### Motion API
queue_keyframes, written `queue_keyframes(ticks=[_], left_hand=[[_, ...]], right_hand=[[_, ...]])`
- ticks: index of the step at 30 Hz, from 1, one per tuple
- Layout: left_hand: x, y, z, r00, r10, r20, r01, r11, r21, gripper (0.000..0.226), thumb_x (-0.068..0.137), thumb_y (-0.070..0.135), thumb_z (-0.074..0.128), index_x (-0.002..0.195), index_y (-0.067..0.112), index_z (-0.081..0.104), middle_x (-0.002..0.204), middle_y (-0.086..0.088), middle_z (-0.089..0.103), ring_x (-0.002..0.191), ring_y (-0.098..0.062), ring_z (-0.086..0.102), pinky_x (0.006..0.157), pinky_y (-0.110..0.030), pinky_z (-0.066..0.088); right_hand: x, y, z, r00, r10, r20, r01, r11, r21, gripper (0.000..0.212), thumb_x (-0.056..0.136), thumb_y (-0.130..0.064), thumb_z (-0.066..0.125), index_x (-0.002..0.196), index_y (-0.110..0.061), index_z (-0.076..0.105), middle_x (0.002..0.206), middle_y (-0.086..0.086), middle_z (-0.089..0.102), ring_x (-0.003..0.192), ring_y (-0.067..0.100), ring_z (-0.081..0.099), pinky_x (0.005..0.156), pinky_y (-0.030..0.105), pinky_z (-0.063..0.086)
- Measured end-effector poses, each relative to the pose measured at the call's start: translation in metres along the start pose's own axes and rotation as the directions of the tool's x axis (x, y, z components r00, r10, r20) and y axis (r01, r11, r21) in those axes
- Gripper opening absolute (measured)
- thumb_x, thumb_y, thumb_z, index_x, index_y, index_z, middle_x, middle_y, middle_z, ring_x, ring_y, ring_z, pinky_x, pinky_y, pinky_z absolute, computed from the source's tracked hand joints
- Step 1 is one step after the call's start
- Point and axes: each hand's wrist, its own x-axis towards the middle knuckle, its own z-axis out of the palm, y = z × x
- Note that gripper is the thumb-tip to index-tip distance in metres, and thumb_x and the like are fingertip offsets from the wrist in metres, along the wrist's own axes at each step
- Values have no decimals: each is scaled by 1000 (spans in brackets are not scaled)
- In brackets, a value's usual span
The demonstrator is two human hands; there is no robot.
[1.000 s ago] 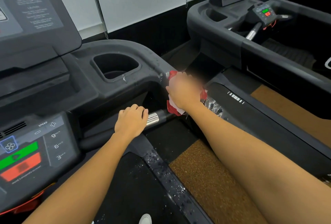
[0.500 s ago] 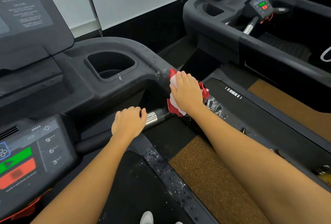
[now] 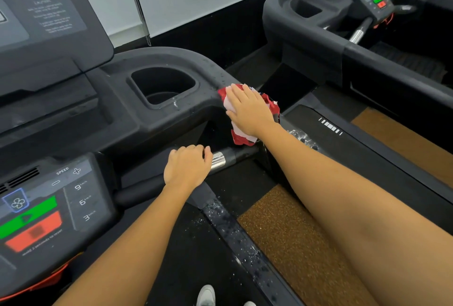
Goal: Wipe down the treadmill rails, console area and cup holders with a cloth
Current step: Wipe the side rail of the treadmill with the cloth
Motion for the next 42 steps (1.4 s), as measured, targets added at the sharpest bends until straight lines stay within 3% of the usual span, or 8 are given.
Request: queue_keyframes(ticks=[4, 8, 12, 21, 27, 31, 38, 42], left_hand=[[0, 0, 0, 1000, -11, 1, 11, 1000, -17, 39, 96, 34, 31, 68, 14, 51, 67, -1, 56, 64, -22, 52, 65, -33, 33], [0, 1, -2, 1000, -23, 1, 23, 999, -28, 39, 96, 34, 31, 70, 14, 52, 69, -2, 58, 62, -21, 49, 65, -33, 34], [1, 2, -2, 999, -30, 12, 30, 999, -20, 38, 96, 35, 31, 71, 14, 50, 69, -1, 57, 61, -20, 48, 65, -33, 34], [0, 3, -4, 999, -34, 10, 34, 999, -36, 37, 96, 35, 31, 71, 14, 49, 66, 1, 53, 60, -19, 46, 64, -31, 32], [-1, 2, -5, 999, -40, 5, 40, 998, -49, 40, 96, 35, 32, 72, 12, 54, 68, -2, 61, 59, -19, 49, 65, -31, 35], [-1, 3, -5, 999, -35, 13, 35, 999, -39, 41, 96, 36, 31, 76, 11, 58, 69, -3, 62, 61, -21, 52, 66, -33, 38], [0, 5, -5, 999, -49, 13, 49, 998, -39, 40, 96, 35, 31, 78, 11, 57, 72, -4, 62, 61, -19, 45, 68, -33, 34], [0, 4, -5, 998, -55, 33, 57, 997, -53, 41, 96, 36, 30, 82, 10, 59, 77, -5, 65, 66, -22, 52, 73, -35, 38]], right_hand=[[-12, 7, 6, 994, -110, 21, 111, 992, -65, 56, 99, -38, 36, 148, -14, 23, 155, 7, 21, 141, 30, 20, 115, 43, 20], [-11, 0, 7, 997, 51, -59, -49, 998, 32, 55, 98, -35, 39, 145, -11, 27, 150, 11, 30, 136, 35, 29, 110, 43, 26], [6, -10, 3, 975, 222, 13, -223, 972, 76, 56, 100, -38, 31, 147, -12, 18, 152, 11, 24, 136, 36, 27, 109, 48, 26], [-11, -9, 6, 999, 27, -17, -29, 996, -87, 58, 97, -37, 42, 147, -15, 23, 153, 7, 25, 138, 34, 24, 112, 45, 23], [-17, -12, 6, 980, 182, -75, -180, 983, 40, 51, 97, -31, 42, 143, -13, 30, 146, 8, 34, 133, 34, 33, 109, 44, 29], [0, -17, 1, 950, 312, -5, -310, 945, 108, 52, 100, -37, 31, 146, -14, 22, 150, 10, 28, 136, 34, 28, 111, 47, 24], [-9, -19, 1, 984, 178, -21, -179, 984, -20, 65, 94, -44, 46, 147, -16, 19, 152, 9, 23, 138, 35, 23, 112, 46, 21], [-24, -13, 4, 972, 234, -24, -233, 972, 22, 63, 95, -41, 44, 148, -18, 18, 152, 10, 23, 138, 36, 23, 112, 47, 21]])
